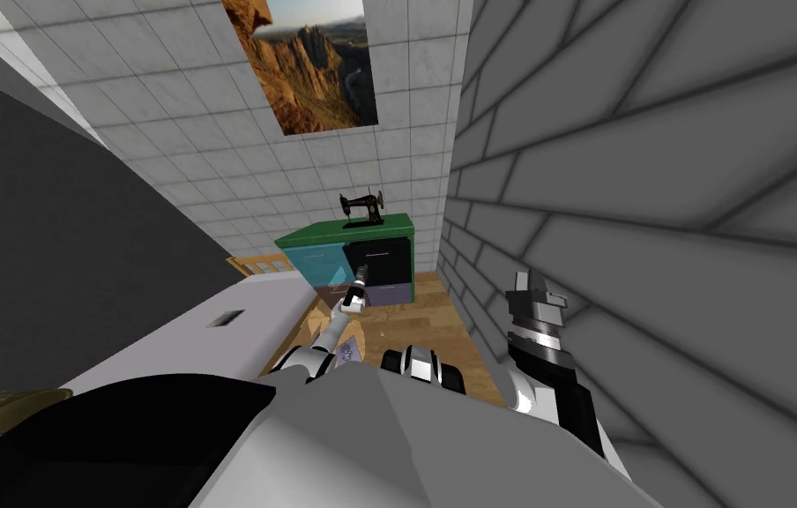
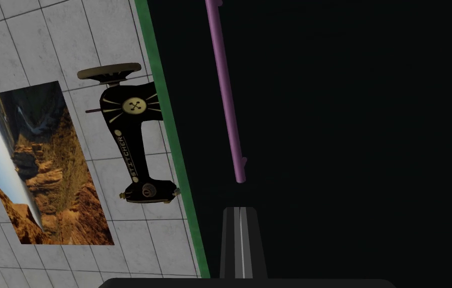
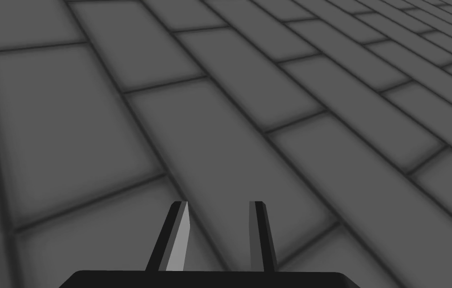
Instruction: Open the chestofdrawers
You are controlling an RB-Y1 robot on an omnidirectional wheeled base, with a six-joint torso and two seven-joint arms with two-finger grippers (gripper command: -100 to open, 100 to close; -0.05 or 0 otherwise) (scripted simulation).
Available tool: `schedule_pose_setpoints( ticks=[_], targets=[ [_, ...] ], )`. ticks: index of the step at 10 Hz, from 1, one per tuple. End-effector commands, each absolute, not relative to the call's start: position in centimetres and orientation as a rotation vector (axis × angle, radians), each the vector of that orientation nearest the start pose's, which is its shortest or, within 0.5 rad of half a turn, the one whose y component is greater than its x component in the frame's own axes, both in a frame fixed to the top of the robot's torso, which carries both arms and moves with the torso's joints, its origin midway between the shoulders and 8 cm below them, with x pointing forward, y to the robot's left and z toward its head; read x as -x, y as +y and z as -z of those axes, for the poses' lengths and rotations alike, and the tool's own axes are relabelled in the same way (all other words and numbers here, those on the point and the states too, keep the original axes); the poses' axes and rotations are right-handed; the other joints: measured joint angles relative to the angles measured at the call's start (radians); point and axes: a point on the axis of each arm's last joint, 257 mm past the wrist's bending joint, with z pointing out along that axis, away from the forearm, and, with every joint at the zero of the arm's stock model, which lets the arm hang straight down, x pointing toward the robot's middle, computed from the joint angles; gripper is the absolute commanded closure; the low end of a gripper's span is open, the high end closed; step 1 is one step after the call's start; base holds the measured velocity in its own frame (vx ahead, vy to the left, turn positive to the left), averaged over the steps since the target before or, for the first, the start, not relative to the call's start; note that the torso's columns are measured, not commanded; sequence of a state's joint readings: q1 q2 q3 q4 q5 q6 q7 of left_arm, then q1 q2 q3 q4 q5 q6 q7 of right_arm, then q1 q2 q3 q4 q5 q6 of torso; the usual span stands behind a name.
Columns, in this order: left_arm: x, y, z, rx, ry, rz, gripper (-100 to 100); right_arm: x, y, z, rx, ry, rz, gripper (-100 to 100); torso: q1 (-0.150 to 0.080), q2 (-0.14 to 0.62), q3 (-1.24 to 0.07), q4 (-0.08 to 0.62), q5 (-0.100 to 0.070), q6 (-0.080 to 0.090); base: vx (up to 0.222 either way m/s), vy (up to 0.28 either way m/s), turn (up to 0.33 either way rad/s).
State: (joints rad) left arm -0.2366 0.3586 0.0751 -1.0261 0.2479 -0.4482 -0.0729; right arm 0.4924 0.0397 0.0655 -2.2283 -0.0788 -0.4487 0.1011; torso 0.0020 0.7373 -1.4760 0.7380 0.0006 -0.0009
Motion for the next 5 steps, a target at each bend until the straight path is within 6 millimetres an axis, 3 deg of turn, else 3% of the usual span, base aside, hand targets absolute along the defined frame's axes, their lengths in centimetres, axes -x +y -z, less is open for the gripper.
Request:
schedule_pose_setpoints(
  ticks=[1,3,4,5],
  targets=[
    [-58.7,43.4,19.1,1.025,0.997,1.015,100,-36.4,-27.1,0.7,-0.781,0.63,-1.306,0,-0.002,0.003,0.001,0.0,0.0,0.002,-0.194,-0.043,-0.208],
    [-59.7,43.4,19.3,1.04,1.001,1.011,100,-36.4,-27.1,0.7,-0.781,0.631,-1.306,0,-0.002,-0.003,-0.002,-0.001,-0.001,0.0,-0.051,-0.024,0.012],
    [-59.5,43.8,20.3,1.058,1.012,0.997,100,-36.4,-27.1,0.7,-0.781,0.631,-1.305,0,-0.001,-0.006,-0.004,-0.002,0.0,0.001,0.02,-0.003,0.004],
    [-60.0,46.9,17.1,1.046,0.927,0.985,100,-36.4,-27.1,0.7,-0.781,0.631,-1.305,0,0.0,-0.006,-0.004,-0.002,0.0,0.001,-0.112,-0.02,-0.241]
  ],
)
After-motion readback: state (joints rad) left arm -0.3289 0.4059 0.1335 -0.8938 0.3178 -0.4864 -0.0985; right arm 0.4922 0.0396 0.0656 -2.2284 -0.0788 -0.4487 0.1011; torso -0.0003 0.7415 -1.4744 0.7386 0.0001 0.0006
